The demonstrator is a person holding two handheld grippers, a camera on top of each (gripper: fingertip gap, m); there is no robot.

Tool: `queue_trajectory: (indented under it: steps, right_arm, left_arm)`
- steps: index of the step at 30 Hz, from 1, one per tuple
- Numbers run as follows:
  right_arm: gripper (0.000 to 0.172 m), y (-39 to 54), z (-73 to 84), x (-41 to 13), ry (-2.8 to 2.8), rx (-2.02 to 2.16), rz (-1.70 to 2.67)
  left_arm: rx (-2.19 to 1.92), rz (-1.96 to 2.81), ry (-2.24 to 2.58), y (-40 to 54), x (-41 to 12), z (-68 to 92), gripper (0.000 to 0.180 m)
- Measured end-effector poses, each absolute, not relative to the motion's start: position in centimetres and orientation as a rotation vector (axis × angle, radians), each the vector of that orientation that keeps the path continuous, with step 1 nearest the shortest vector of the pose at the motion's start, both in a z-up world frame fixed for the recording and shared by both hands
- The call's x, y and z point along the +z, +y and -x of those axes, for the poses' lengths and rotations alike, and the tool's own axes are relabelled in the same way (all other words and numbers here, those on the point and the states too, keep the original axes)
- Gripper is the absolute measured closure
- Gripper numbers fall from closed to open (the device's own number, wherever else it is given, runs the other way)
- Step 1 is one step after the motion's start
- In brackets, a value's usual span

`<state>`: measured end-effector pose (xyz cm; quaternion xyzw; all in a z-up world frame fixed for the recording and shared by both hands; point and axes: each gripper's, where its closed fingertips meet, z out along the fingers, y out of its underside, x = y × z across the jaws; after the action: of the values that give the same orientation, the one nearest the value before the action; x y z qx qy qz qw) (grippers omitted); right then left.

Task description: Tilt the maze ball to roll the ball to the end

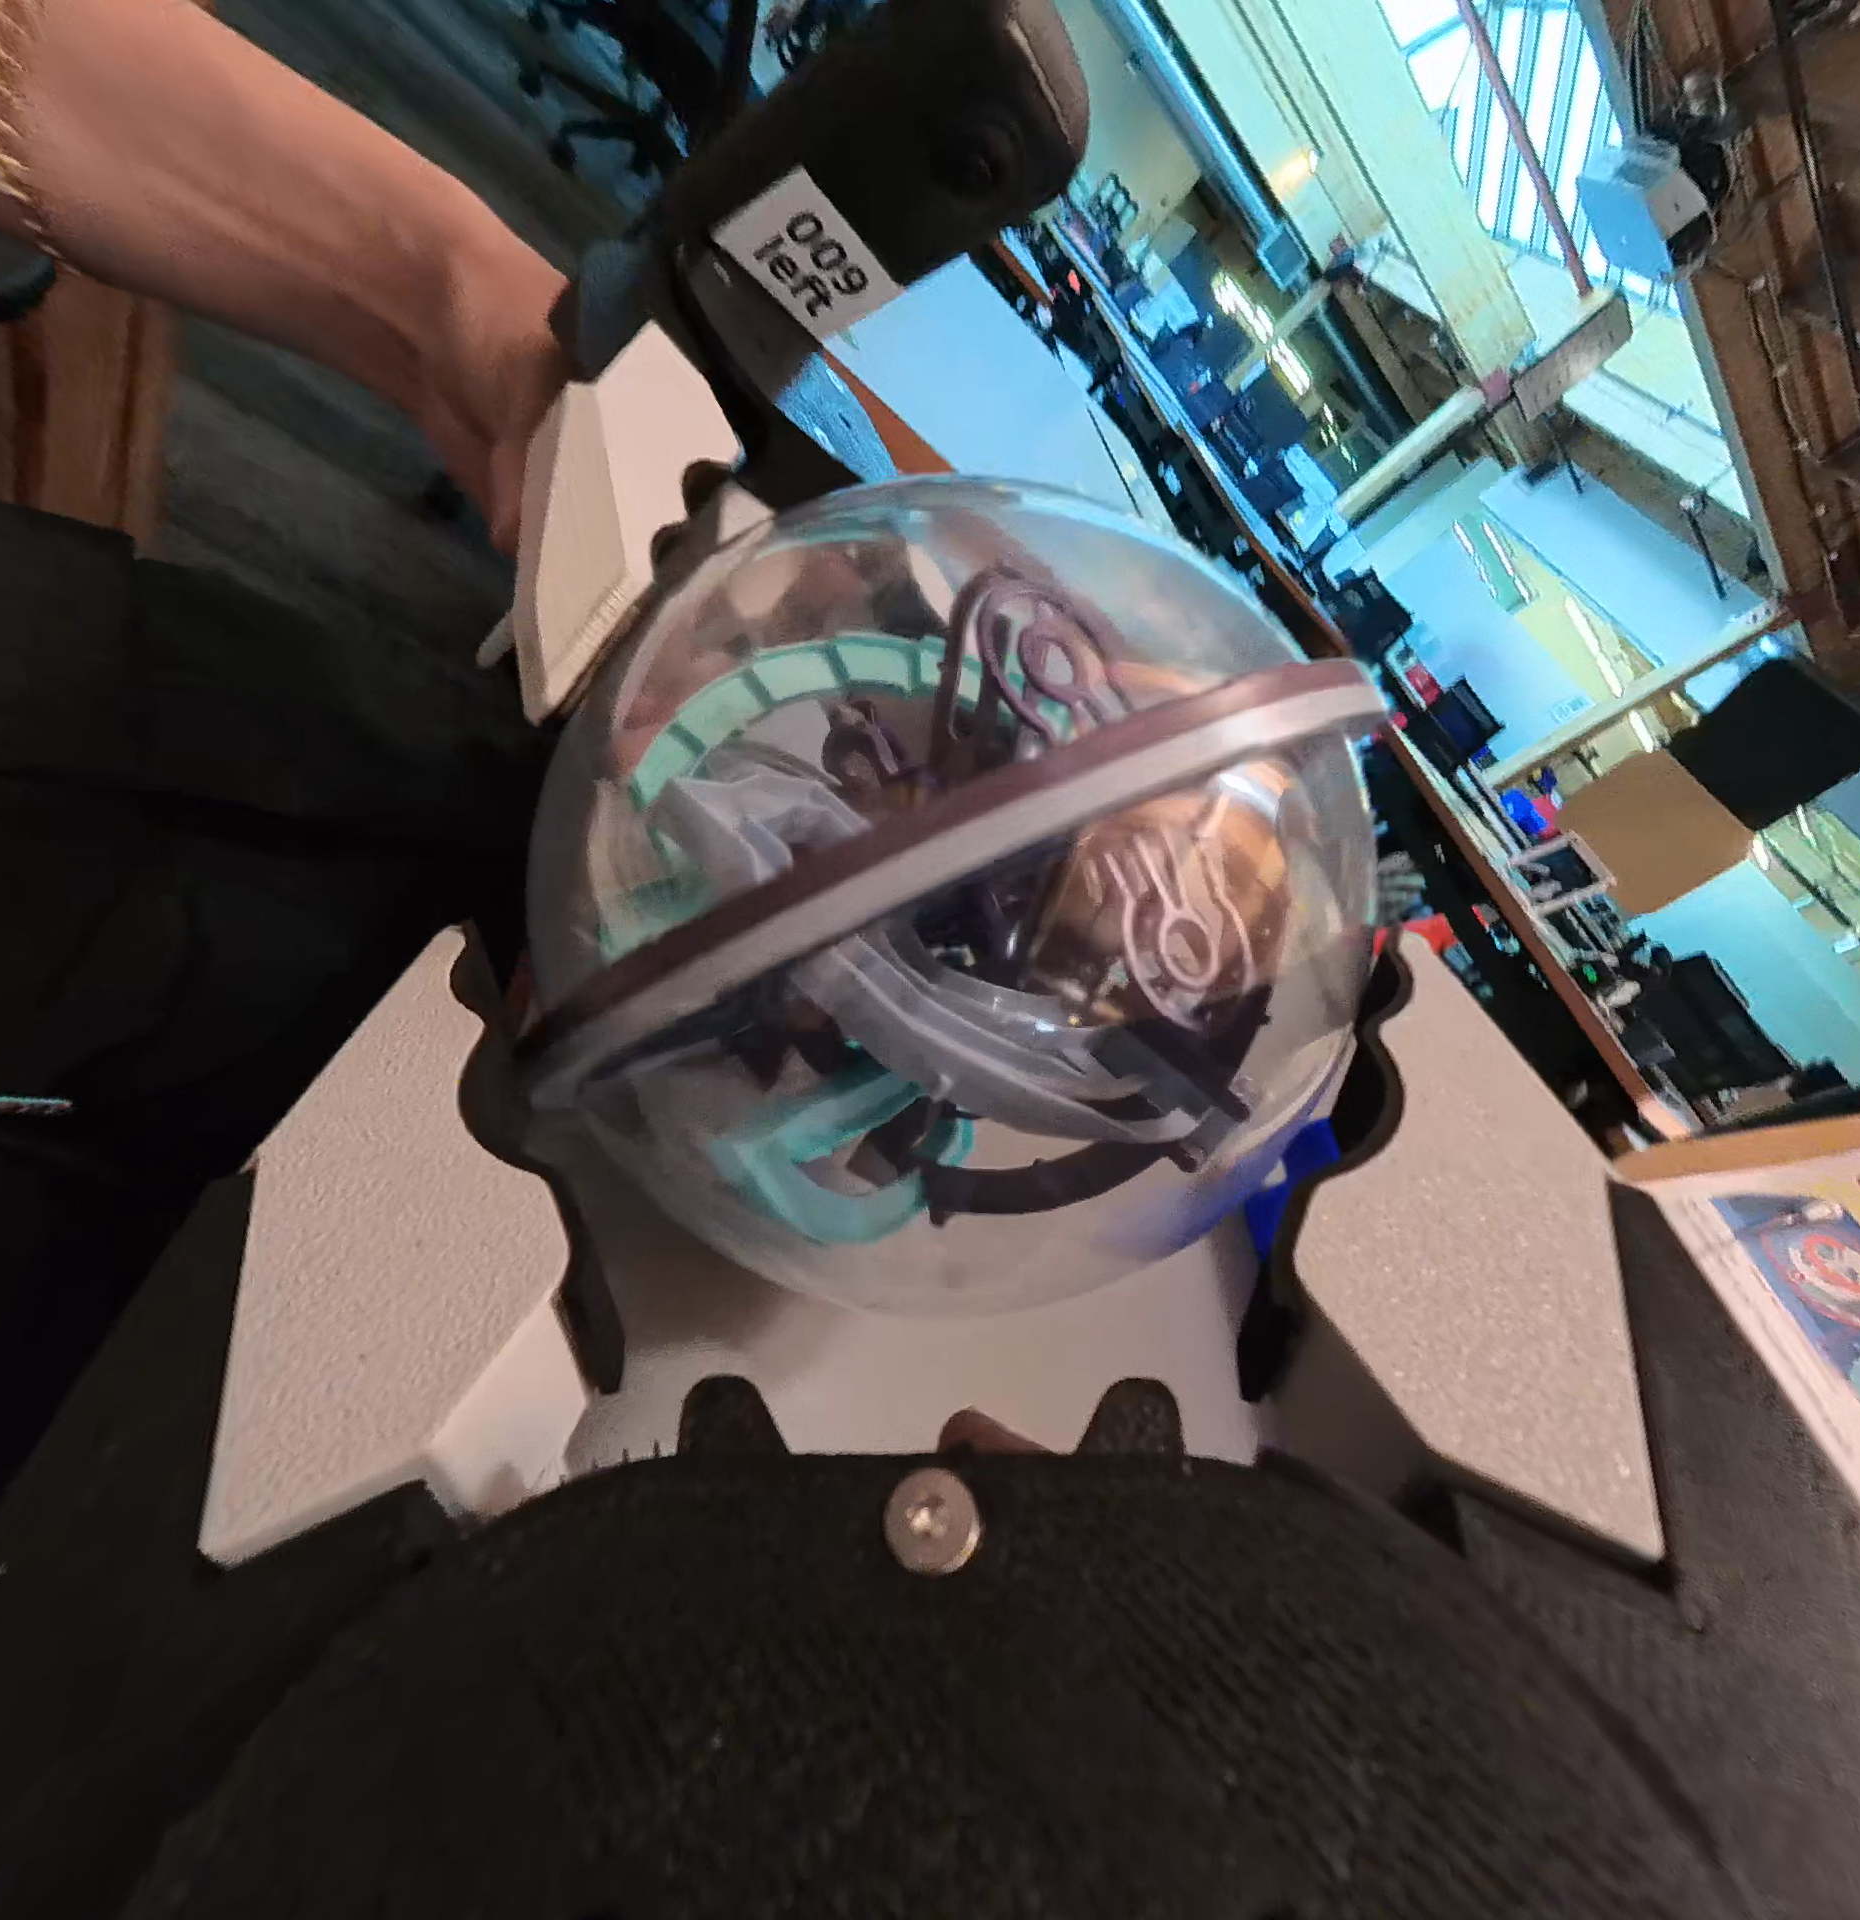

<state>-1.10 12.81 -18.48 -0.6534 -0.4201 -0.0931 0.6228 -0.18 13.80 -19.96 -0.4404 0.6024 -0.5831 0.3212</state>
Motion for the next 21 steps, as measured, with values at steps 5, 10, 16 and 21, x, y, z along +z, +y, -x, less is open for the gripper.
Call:
queue_trajectory:
  steps: [5, 10, 16, 21]
  right_arm:
    - [0.015, 13.6, 1.4, -18.2, -0.869, -0.216, 1.509]
    - [0.015, 13.7, 1.7, -18.1, -0.922, -0.190, 1.482]
    - [0.015, 13.6, 2.4, -18.0, -0.976, -0.208, 1.453]
    - [0.016, 13.8, 2.7, -18.0, -1.002, -0.209, 1.448]
  left_arm:
    - [-1.487, 1.171, 1.525, 13.8, -20.0, 0.3, 0.027]
    - [-1.469, 1.136, 1.617, 14.0, -20.4, 1.3, 0.030]
    - [-1.353, 1.025, 1.658, 14.9, -19.8, 1.4, 0.024]
    - [-1.221, 0.728, 1.700, 14.5, -17.7, 1.5, 0.024]
